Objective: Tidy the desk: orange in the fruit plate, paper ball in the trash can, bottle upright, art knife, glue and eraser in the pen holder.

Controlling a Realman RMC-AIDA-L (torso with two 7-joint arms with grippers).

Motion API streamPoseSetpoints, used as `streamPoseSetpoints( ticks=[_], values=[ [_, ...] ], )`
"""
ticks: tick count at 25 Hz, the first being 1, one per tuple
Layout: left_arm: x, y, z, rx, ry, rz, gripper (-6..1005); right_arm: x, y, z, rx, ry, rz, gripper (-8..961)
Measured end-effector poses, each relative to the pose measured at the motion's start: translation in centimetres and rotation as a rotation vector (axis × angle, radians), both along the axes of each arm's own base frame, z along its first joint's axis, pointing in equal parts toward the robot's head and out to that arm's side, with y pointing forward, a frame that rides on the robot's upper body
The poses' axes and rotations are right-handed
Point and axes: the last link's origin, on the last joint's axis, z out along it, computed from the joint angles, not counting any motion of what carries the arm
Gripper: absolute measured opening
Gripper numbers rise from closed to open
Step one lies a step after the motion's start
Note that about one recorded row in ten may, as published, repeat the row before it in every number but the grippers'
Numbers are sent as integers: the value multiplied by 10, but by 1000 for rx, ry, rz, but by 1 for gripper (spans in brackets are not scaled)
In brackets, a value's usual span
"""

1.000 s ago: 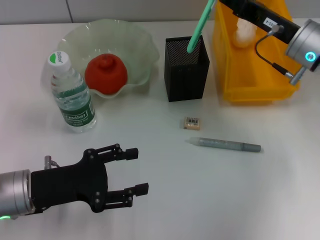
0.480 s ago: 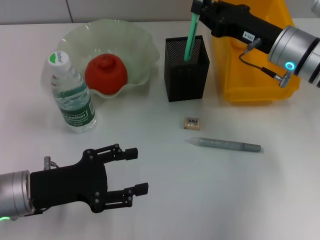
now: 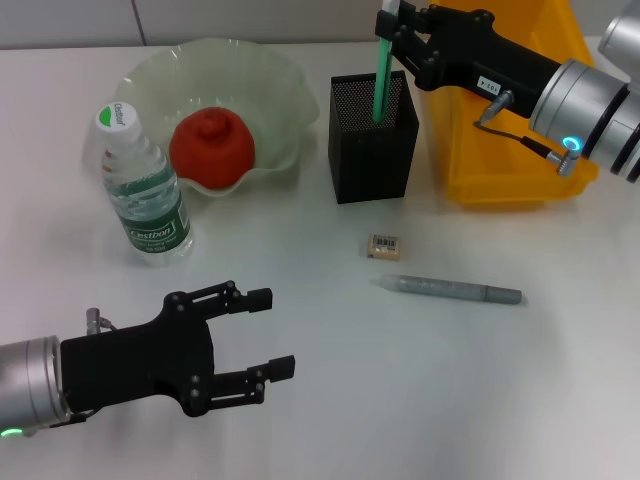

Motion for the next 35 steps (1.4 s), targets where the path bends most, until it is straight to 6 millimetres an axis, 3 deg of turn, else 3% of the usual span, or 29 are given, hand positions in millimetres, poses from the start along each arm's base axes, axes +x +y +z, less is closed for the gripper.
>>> streamPoseSetpoints(
  ticks=[17, 31, 35],
  values=[
    [-16, 4, -2, 229, 13, 66, 770, -1, 1, 0, 19, -24, 25, 190],
    [-17, 5, 0, 241, 5, 83, 770, -2, 1, 0, 20, -25, 25, 191],
    [-17, 5, 0, 240, 4, 84, 770, -2, 1, 0, 19, -26, 25, 333]
  ],
)
